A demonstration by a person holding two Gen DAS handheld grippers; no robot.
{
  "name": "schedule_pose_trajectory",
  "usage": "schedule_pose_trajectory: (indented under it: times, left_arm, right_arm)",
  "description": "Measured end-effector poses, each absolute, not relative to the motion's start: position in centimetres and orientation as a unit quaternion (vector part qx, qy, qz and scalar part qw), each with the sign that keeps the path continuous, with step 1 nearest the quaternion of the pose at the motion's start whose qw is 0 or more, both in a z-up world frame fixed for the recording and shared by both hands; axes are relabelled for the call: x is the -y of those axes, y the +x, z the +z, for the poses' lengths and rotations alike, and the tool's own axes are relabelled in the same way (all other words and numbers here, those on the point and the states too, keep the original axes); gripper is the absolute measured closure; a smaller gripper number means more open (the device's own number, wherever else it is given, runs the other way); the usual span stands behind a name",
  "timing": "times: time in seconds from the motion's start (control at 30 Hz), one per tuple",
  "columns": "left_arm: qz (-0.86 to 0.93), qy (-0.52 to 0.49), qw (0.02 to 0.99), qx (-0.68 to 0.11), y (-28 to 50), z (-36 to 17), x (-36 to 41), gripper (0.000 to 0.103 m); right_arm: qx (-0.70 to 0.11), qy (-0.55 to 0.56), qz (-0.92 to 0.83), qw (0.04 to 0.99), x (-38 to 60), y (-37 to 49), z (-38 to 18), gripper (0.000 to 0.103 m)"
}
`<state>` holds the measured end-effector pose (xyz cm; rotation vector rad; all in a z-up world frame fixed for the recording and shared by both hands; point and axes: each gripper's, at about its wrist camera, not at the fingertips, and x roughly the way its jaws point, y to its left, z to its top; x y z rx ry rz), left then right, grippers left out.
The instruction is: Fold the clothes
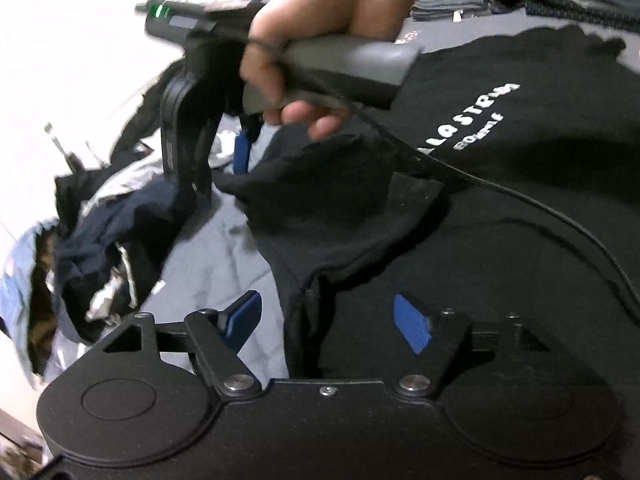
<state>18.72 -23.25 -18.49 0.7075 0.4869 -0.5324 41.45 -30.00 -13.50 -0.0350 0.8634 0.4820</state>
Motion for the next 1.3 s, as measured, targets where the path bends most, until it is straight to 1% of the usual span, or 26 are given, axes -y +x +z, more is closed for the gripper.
schedule_pose_trajectory:
  times: [0.03, 0.07, 0.1, 0.13, 0.17, 0.2, 0.23, 0.27, 0.3, 0.33, 0.37, 0.47, 0.53, 0.57, 0.6, 0.63, 0.7, 0.73, 0.77, 0.8, 0.83, 0.87, 0.97, 1.03, 1.17, 1.3]
  left_arm:
    - [-0.246, 0.342, 0.879, -0.224, 18.7, -18.7, 23.4, 0.034]
    - [-0.239, 0.343, 0.882, -0.216, 18.8, -18.9, 23.6, 0.043]
    - [-0.236, 0.342, 0.884, -0.212, 18.9, -19.0, 23.8, 0.047]
    - [-0.233, 0.344, 0.885, -0.210, 19.0, -19.2, 24.0, 0.056]
    - [-0.230, 0.346, 0.885, -0.208, 19.1, -19.5, 24.2, 0.062]
    - [-0.227, 0.348, 0.885, -0.207, 19.1, -19.8, 24.3, 0.063]
    - [-0.224, 0.351, 0.886, -0.206, 19.2, -20.1, 24.4, 0.065]
    - [-0.219, 0.348, 0.888, -0.207, 19.3, -20.3, 24.3, 0.075]
    - [-0.210, 0.338, 0.893, -0.211, 19.6, -20.2, 23.9, 0.082]
    - [-0.201, 0.328, 0.898, -0.216, 19.9, -20.1, 23.6, 0.091]
    - [-0.191, 0.306, 0.906, -0.221, 20.4, -19.8, 22.9, 0.092]
    - [-0.158, 0.203, 0.935, -0.244, 22.3, -17.7, 19.5, 0.092]
    - [-0.158, 0.181, 0.932, -0.270, 23.0, -17.4, 18.7, 0.092]
    - [-0.157, 0.182, 0.929, -0.282, 23.2, -17.5, 18.6, 0.088]
    - [-0.155, 0.204, 0.921, -0.292, 23.2, -18.0, 19.1, 0.087]
    - [-0.156, 0.225, 0.914, -0.298, 23.0, -18.3, 19.5, 0.084]
    - [-0.173, 0.266, 0.904, -0.286, 22.2, -18.5, 20.0, 0.083]
    - [-0.179, 0.279, 0.901, -0.279, 21.9, -18.3, 20.1, 0.076]
    - [-0.184, 0.287, 0.900, -0.272, 21.7, -18.0, 20.1, 0.068]
    - [-0.190, 0.290, 0.901, -0.262, 21.4, -17.7, 20.1, 0.063]
    - [-0.195, 0.294, 0.901, -0.252, 21.2, -17.5, 20.1, 0.054]
    - [-0.199, 0.300, 0.902, -0.240, 20.8, -17.3, 20.4, 0.052]
    - [-0.214, 0.325, 0.896, -0.214, 20.1, -17.4, 21.4, 0.051]
    - [-0.224, 0.348, 0.887, -0.205, 19.7, -17.9, 22.3, 0.051]
    - [-0.229, 0.379, 0.875, -0.195, 19.1, -19.3, 24.0, 0.051]
    - [-0.250, 0.357, 0.880, -0.188, 18.8, -18.8, 24.7, 0.051]
  right_arm:
    - [-0.419, -0.016, 0.230, 0.878, 29.9, 41.6, -13.8, 0.053]
    - [-0.421, -0.004, 0.224, 0.879, 30.1, 41.9, -13.9, 0.054]
    - [-0.424, 0.008, 0.217, 0.879, 30.4, 42.3, -14.1, 0.054]
    - [-0.426, 0.020, 0.211, 0.879, 30.6, 42.6, -14.3, 0.055]
    - [-0.429, 0.031, 0.204, 0.879, 30.8, 42.9, -14.5, 0.057]
    - [-0.431, 0.043, 0.198, 0.879, 31.0, 43.2, -14.6, 0.057]
    - [-0.434, 0.055, 0.191, 0.879, 31.2, 43.5, -14.8, 0.061]
    - [-0.437, 0.067, 0.185, 0.878, 31.5, 43.9, -15.0, 0.072]
    - [-0.443, 0.078, 0.181, 0.875, 31.8, 44.2, -15.3, 0.080]
    - [-0.445, 0.086, 0.177, 0.874, 32.0, 44.5, -15.4, 0.092]
    - [-0.445, 0.096, 0.174, 0.873, 32.2, 44.7, -15.6, 0.094]
    - [-0.426, 0.154, 0.172, 0.874, 33.5, 45.2, -15.5, 0.095]
    - [-0.419, 0.201, 0.176, 0.868, 34.4, 45.7, -15.8, 0.095]
    - [-0.420, 0.200, 0.176, 0.867, 34.4, 46.0, -16.0, 0.095]
    - [-0.427, 0.181, 0.179, 0.868, 33.9, 46.2, -16.4, 0.095]
    - [-0.434, 0.164, 0.181, 0.867, 33.5, 46.4, -16.7, 0.094]
    - [-0.442, 0.153, 0.175, 0.866, 33.3, 46.4, -16.8, 0.092]
    - [-0.444, 0.149, 0.172, 0.867, 33.3, 46.4, -16.7, 0.091]
    - [-0.436, 0.152, 0.172, 0.870, 33.7, 46.2, -16.2, 0.089]
    - [-0.428, 0.154, 0.171, 0.874, 34.1, 46.0, -15.7, 0.087]
    - [-0.423, 0.153, 0.166, 0.878, 34.5, 45.7, -15.0, 0.084]
    - [-0.417, 0.153, 0.167, 0.880, 35.0, 45.4, -14.2, 0.082]
    - [-0.403, 0.118, 0.182, 0.889, 36.0, 43.5, -11.5, 0.074]
    - [-0.407, 0.104, 0.195, 0.886, 36.8, 41.6, -10.3, 0.070]
    - [-0.428, 0.099, 0.209, 0.874, 38.4, 37.3, -10.0, 0.061]
    - [-0.449, 0.068, 0.205, 0.867, 38.8, 33.9, -11.7, 0.060]
